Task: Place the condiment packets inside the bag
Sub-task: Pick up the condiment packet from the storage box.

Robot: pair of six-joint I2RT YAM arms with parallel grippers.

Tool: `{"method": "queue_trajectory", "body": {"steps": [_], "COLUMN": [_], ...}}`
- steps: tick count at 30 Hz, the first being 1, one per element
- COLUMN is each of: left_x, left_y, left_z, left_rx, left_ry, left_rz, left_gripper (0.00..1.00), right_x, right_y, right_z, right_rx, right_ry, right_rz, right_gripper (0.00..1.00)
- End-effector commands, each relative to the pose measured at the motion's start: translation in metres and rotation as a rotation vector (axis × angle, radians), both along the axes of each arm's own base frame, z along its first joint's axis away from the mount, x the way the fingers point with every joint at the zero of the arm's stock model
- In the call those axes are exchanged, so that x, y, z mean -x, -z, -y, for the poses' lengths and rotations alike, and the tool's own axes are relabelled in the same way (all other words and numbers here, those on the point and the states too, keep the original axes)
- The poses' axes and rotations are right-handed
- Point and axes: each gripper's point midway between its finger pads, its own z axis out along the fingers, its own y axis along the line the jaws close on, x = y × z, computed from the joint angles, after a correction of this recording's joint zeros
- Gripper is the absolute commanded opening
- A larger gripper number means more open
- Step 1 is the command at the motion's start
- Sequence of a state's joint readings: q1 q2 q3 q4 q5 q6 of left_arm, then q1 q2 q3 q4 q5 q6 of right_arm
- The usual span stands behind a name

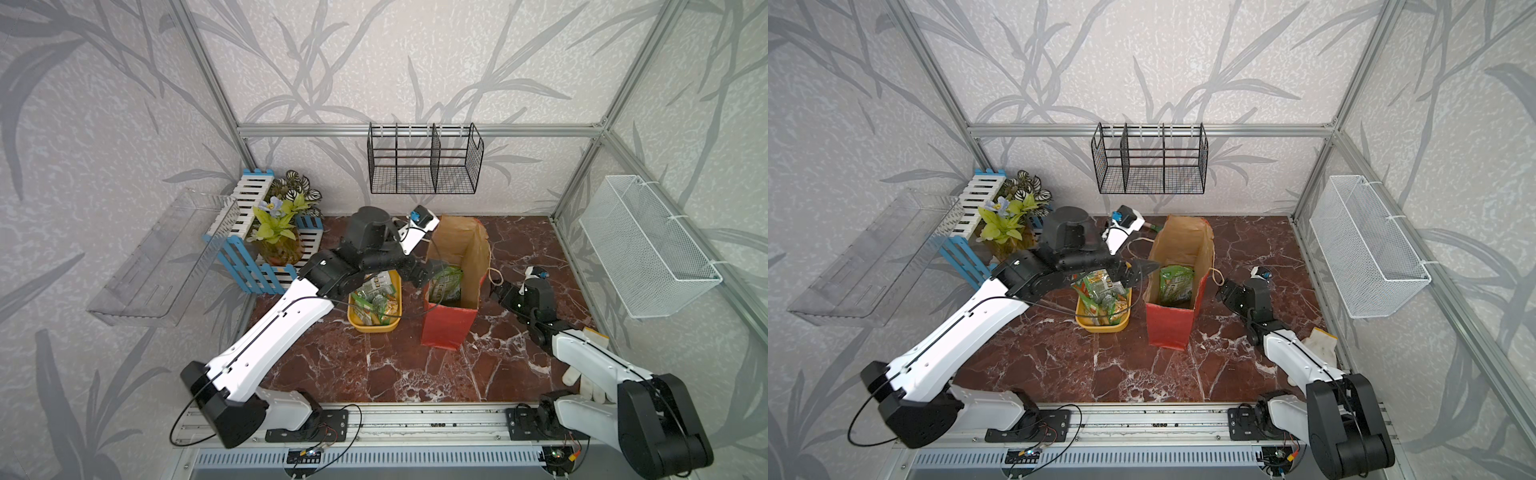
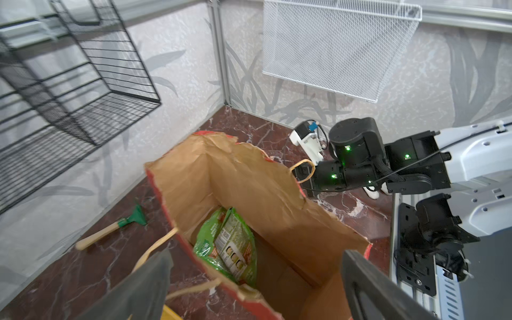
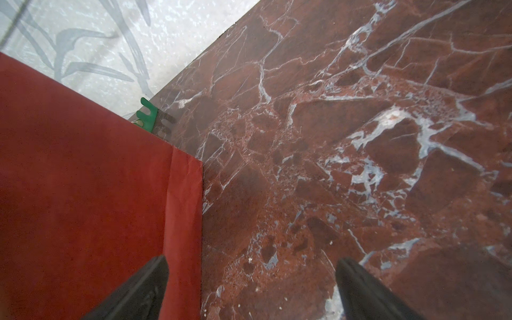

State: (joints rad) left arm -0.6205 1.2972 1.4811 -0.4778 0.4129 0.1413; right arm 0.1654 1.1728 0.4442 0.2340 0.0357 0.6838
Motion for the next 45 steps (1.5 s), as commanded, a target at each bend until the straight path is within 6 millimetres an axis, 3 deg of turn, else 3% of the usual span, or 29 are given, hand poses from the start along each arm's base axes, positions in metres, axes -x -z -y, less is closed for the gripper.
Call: {"method": "queue_trajectory", "body": {"steps": [1,4,10,16,22,25,31,35,40,45], "left_x": [-0.013,-0.03,-0.047,-0.049,-0.019,-0.013,0.008,-0.01,-0.012,-0.021], "left_y": [0.009,0.036,0.1,0.168,0.211,0.208,0.204,0.203,0.232,0.244], "left_z": [-0.046,-0.092,-0.167,-0.207,-0.195,-0.193,-0.19,-0.188,-0.179,-0.167], "left_rx": [0.02,-0.013,-0.06,-0.078,-0.226,-0.328,-0.625,-0.748,-0.929,-0.977], "left_ry": [-0.132,-0.28,-0.461,-0.501,-0.27,-0.149,0.265,0.31,0.441,0.501], "left_rz": [-0.02,-0.074,-0.197,-0.388,-0.446,-0.362,-0.062,0.105,0.144,0.162], "left_gripper": [1.0,1.0,1.0,1.0,1.0,1.0,1.0,1.0,1.0,0.99], "right_x": [-0.006,-0.006,-0.005,-0.004,-0.004,-0.004,-0.004,-0.004,-0.005,-0.006], "right_y": [-0.011,-0.011,-0.011,-0.013,-0.015,-0.013,-0.011,-0.011,-0.01,-0.012], "right_z": [-0.003,-0.004,-0.003,-0.003,-0.002,-0.003,-0.002,-0.002,-0.004,-0.005], "right_rx": [-0.004,-0.004,-0.002,-0.003,-0.002,-0.003,0.0,0.005,0.003,-0.001], "right_ry": [-0.008,-0.011,-0.007,-0.006,-0.005,-0.006,-0.006,-0.006,-0.014,-0.02], "right_rz": [0.023,0.022,0.023,0.027,0.031,0.025,0.019,0.018,0.013,0.012], "right_gripper": [0.99,0.99,0.99,0.99,0.99,0.99,0.99,0.99,0.99,0.99]}}
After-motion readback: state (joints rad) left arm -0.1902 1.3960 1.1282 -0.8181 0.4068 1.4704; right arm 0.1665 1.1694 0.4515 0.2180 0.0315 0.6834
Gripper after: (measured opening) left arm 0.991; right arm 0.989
